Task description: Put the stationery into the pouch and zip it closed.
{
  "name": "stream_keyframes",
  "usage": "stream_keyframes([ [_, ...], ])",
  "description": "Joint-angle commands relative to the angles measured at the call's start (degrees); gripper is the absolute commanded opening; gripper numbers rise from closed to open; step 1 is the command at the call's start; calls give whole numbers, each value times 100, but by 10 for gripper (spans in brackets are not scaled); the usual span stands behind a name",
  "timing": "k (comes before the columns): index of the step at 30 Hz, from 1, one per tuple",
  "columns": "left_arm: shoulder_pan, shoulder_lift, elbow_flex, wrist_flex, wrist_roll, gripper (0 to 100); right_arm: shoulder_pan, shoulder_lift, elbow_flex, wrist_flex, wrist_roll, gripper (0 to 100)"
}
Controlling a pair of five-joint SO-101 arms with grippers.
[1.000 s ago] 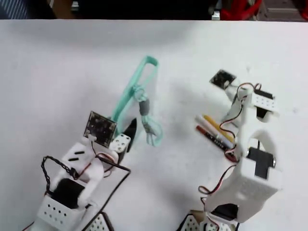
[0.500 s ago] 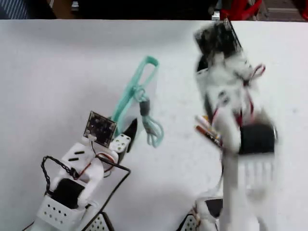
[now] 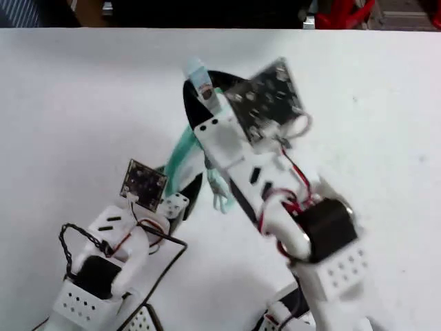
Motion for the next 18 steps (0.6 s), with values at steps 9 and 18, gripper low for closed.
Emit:
stream_keyframes([
  [9, -40, -75, -44, -105, -9, 177, 365, -57, 2101, -2158, -378, 17],
  [18, -48, -75, -44, -105, -9, 177, 347, -57, 2611, -2923, -932, 17],
])
